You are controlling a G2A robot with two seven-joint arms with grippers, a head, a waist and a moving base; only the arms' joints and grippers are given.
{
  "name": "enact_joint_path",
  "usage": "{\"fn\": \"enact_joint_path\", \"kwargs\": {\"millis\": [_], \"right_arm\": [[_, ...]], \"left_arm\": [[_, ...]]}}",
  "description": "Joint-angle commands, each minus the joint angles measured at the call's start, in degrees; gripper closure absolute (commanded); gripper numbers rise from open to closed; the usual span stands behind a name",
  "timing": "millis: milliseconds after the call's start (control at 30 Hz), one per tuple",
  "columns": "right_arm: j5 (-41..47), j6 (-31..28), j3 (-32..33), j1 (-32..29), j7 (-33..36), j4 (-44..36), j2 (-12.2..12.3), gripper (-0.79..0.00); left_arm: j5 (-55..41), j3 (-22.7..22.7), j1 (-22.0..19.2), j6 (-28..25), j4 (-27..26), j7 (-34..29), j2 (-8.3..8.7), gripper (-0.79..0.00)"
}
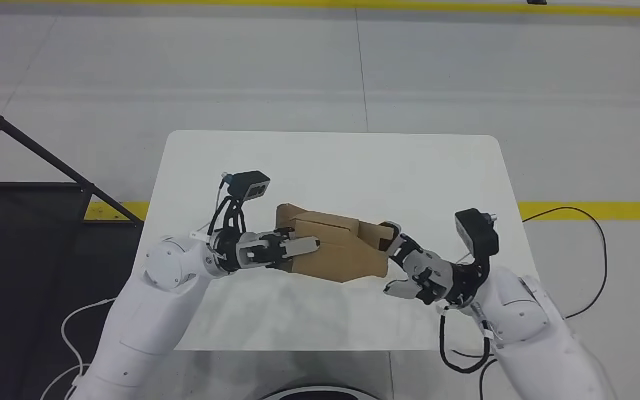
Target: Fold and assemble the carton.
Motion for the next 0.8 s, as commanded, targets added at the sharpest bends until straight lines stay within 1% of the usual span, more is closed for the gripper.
{"fn": "enact_joint_path", "kwargs": {"millis": [0,200,400,567,600,633,767], "right_arm": [[-0.35,0.35,-0.19,0.04,0.24,-0.29,-0.03,-0.785],[-2.28,2.49,-0.08,0.37,0.48,-0.66,-0.07,-0.785],[-0.55,1.62,-0.4,0.64,0.01,-0.55,-0.19,-0.785],[-0.94,2.31,-0.34,1.09,0.84,-0.31,-0.17,-0.785],[-1.1,2.53,-0.36,1.18,0.97,-0.31,-0.18,-0.751],[-1.08,2.66,-0.38,1.21,0.87,-0.31,-0.2,-0.736],[-1.06,2.58,-0.49,1.3,0.66,-0.15,-0.26,-0.443]], "left_arm": [[0.42,-0.13,0.06,-0.3,-0.08,0.16,0.05,0.0],[1.44,-0.29,0.29,-0.82,-0.38,0.61,0.19,0.0],[1.97,-0.36,0.45,-1.21,-0.37,0.98,0.33,0.0],[2.45,-0.23,0.49,-1.5,-0.42,1.16,0.42,0.0],[2.47,-0.21,0.48,-1.55,-0.43,1.15,0.44,0.0],[2.47,-0.18,0.48,-1.59,-0.41,1.17,0.46,0.0],[2.43,-0.1,0.47,-1.67,-0.39,1.23,0.54,0.0]]}}
